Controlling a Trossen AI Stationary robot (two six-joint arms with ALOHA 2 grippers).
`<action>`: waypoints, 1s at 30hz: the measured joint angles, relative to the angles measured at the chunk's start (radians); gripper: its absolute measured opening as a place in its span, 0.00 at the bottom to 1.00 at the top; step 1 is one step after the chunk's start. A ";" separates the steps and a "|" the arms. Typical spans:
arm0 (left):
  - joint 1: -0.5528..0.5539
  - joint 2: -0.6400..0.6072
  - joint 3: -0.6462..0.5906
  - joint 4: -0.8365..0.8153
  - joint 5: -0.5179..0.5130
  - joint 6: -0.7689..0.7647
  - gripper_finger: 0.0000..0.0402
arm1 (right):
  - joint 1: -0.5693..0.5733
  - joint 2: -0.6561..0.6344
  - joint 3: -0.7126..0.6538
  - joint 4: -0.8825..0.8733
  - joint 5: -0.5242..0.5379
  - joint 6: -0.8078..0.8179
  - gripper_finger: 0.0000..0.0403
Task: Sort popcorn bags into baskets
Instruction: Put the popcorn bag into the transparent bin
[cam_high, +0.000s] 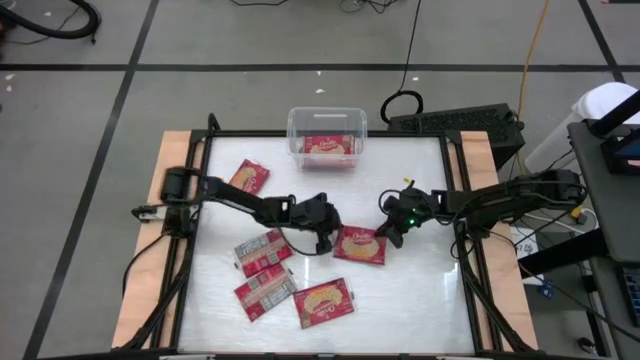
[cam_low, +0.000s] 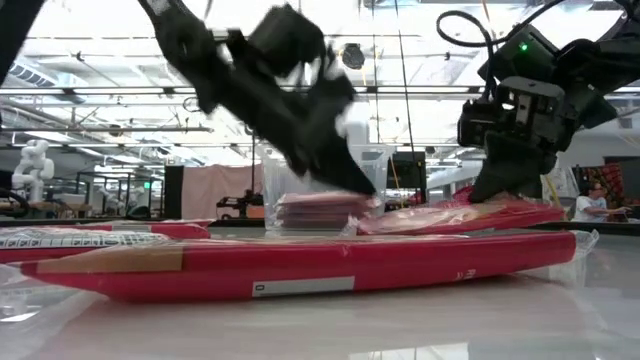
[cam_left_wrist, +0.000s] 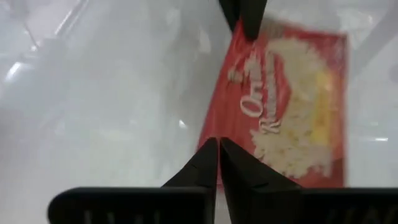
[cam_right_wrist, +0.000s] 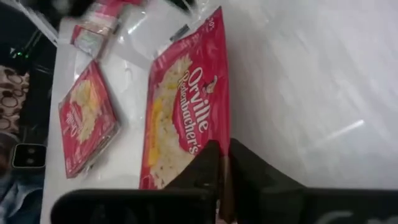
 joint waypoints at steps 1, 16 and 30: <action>0.000 -0.034 0.000 -0.032 -0.011 0.016 0.04 | -0.001 0.000 0.000 0.012 0.007 -0.018 0.03; 0.180 -0.397 0.001 -0.388 0.074 0.117 0.25 | 0.002 -0.010 0.066 0.098 0.370 -0.690 0.01; 0.142 -0.371 -0.159 -0.152 0.087 -0.016 0.52 | 0.180 -0.010 0.066 0.225 0.653 -0.782 0.00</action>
